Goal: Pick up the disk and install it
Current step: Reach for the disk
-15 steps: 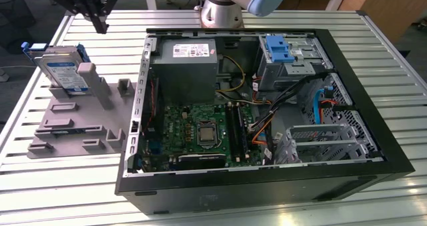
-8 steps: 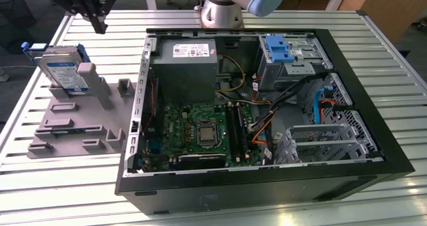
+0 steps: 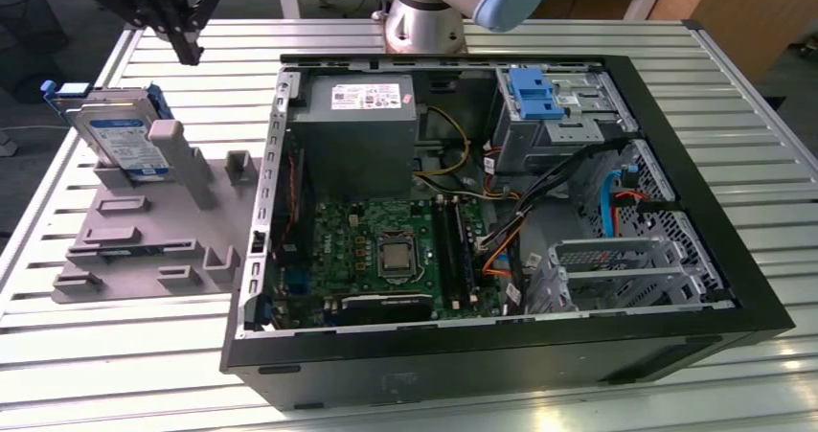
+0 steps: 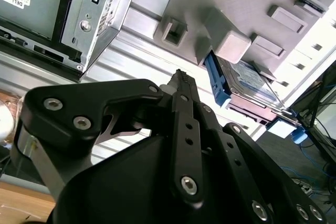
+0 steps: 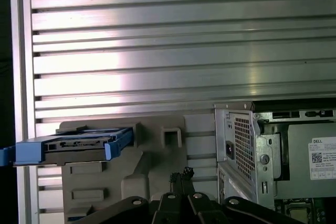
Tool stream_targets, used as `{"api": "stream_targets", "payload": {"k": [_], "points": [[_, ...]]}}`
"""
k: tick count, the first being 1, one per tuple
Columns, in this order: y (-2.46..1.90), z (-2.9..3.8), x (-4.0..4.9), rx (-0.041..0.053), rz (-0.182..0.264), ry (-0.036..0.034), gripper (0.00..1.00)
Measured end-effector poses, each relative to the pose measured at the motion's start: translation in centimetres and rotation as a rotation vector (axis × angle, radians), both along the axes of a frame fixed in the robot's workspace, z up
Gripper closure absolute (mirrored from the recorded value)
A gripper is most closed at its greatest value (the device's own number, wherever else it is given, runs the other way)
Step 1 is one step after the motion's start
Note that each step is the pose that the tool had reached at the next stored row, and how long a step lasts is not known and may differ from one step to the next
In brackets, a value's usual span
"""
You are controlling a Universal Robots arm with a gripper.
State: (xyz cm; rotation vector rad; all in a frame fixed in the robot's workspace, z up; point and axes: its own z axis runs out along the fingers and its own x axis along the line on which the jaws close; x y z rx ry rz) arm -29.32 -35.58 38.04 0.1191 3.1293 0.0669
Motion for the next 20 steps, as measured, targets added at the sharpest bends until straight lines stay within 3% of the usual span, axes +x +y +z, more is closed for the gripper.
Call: {"api": "stream_targets", "payload": {"k": [20], "points": [[0.0,-0.12,-0.71,0.0,0.0,0.0,0.89]]}}
